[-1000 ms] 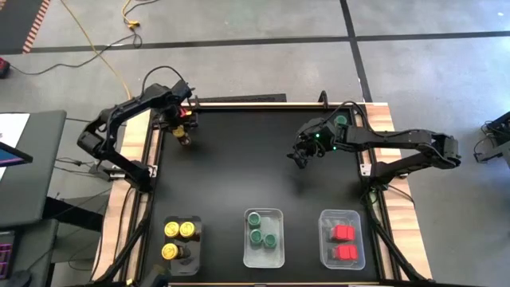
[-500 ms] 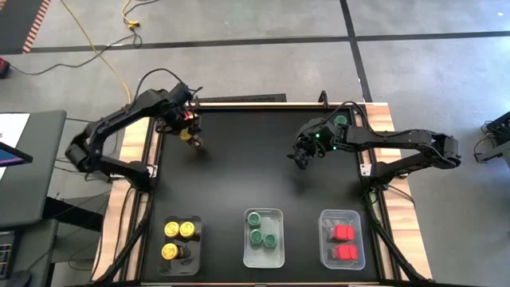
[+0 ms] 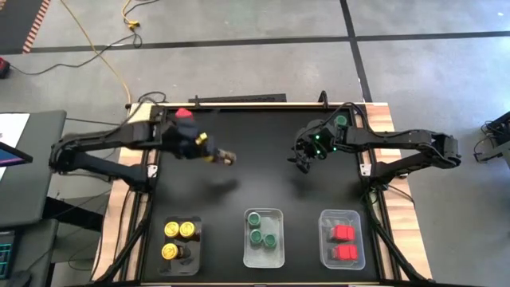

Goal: Sort spices by type
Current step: Put the yellow seasoning bottle into the black bin, then put the green seasoning bottle into the white bin

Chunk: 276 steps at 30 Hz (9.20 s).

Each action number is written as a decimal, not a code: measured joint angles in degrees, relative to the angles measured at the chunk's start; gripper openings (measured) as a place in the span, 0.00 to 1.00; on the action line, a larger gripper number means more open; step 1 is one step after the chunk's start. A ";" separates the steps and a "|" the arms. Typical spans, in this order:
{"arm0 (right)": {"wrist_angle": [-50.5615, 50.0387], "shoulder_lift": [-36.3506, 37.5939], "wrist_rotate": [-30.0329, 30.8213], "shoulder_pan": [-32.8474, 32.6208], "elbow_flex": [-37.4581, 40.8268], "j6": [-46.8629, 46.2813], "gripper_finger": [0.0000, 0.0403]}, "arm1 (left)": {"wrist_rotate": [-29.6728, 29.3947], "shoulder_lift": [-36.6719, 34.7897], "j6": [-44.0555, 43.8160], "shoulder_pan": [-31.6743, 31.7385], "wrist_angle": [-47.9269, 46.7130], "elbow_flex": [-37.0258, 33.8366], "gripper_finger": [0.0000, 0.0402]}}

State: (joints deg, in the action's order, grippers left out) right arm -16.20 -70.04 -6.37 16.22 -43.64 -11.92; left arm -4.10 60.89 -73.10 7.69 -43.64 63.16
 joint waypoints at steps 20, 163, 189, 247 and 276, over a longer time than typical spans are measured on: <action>-0.01 0.00 0.00 -7.43 0.00 -17.63 0.70 | -9.22 26.97 -3.69 -37.60 -25.33 34.86 0.55; 1.75 -7.10 0.15 -9.46 0.00 -26.21 0.70 | -14.43 34.75 37.97 -39.32 -34.05 29.68 0.74; 19.93 -7.10 0.44 -2.45 -0.14 -11.06 0.70 | -7.69 20.03 67.24 -0.12 35.32 -3.93 0.74; -55.61 -24.96 17.25 38.79 -33.33 54.45 0.70 | -14.66 -9.18 54.79 -3.94 39.94 -29.38 0.74; -58.79 -24.87 20.79 36.64 -29.26 61.37 0.70 | -14.71 -9.16 56.37 -5.27 36.99 -29.31 0.74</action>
State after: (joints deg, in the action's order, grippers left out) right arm -74.99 -94.91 14.42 52.86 -72.90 49.46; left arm -18.81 51.72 -16.73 2.42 -6.66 33.85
